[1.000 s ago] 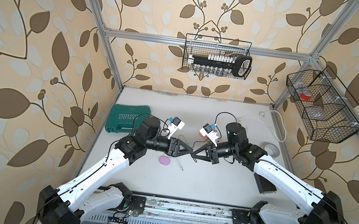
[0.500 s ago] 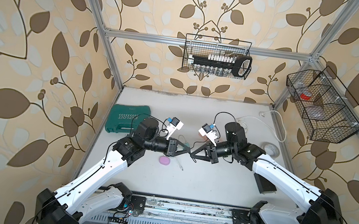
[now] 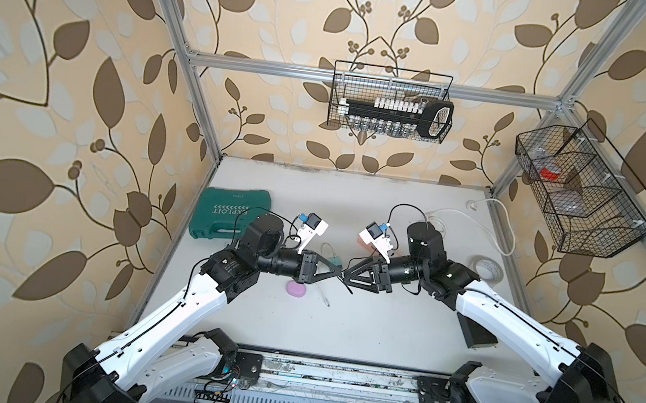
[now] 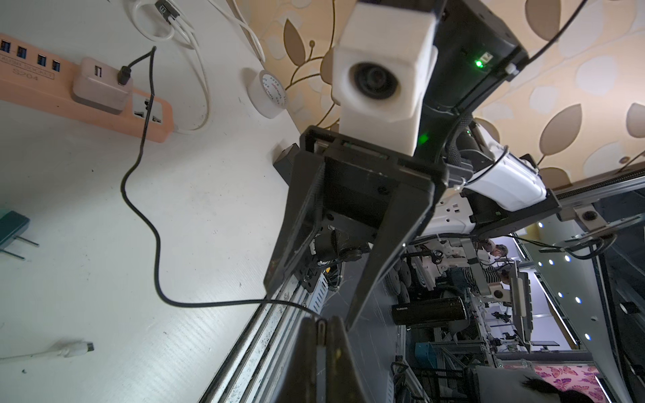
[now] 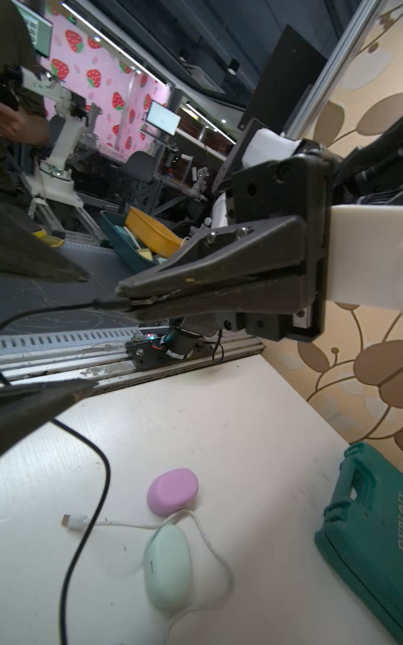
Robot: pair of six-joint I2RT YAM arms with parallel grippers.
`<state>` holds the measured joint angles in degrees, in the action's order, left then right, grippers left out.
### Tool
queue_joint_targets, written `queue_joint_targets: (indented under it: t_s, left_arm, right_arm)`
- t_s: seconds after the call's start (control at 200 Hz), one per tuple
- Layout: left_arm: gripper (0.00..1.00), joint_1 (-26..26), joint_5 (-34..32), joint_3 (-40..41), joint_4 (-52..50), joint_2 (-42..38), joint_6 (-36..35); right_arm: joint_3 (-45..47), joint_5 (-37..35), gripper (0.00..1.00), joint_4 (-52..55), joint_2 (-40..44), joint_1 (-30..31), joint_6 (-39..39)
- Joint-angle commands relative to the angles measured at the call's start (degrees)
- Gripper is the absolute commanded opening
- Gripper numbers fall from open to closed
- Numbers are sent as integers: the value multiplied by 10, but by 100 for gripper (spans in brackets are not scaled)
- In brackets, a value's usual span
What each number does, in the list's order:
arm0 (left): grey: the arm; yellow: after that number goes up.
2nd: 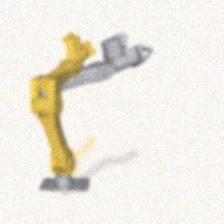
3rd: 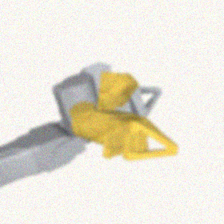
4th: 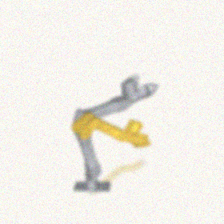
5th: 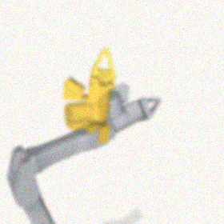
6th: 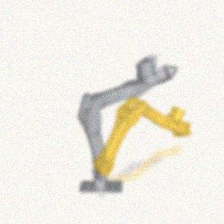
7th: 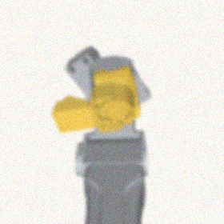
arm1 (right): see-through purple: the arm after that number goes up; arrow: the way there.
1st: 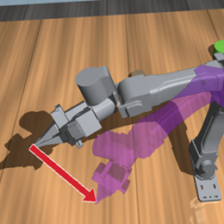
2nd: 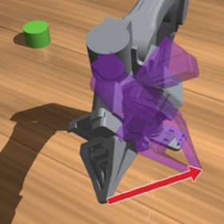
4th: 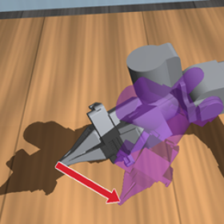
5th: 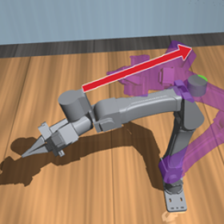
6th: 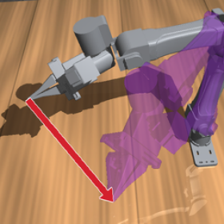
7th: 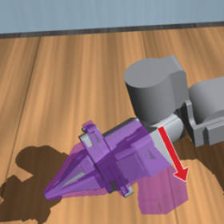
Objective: Charge the bluetooth headset
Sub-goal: Adjust the charging cable.
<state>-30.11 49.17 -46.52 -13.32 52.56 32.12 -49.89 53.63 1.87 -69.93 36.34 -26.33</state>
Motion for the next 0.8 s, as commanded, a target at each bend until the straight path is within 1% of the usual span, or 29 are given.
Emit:
queue_joint_targets:
  t_s: [0.0, 0.035, 0.06, 0.135, 0.155, 0.275, 0.355, 0.44, 0.6, 0.795]
  left_arm:
    - [0, -6, -19, 9, 32, -22, 18]
    - [0, -7, -24, 11, 36, -25, 22]
    - [0, -7, -28, 13, 37, -28, 24]
    - [0, -6, -38, 17, 45, -34, 34]
    - [0, -6, -41, 18, 47, -35, 37]
    - [0, -7, -49, 25, 64, -41, 51]
    - [0, -6, -54, 27, 66, -45, 56]
    - [0, -6, -57, 28, 67, -49, 59]
    - [0, -6, -63, 28, 67, -56, 63]
    - [0, -6, -64, 30, 80, -62, 73]
  right_arm:
    - [47, -96, 55, -109, 51, 6, -72]
    - [68, -124, 55, -146, 64, 11, -92]
    - [80, -146, 57, -164, 71, 17, -102]
    - [109, -200, 58, -210, 84, 40, -114]
    - [115, -214, 59, -219, 86, 55, -117]
    - [158, -284, 60, -322, 89, 101, -144]
    - [179, -315, 60, -375, 93, 114, -153]
    - [182, -320, 60, -398, 92, 121, -157]
    - [180, -317, 53, -419, 83, 127, -170]
    - [168, -307, 52, -425, 62, 129, -177]
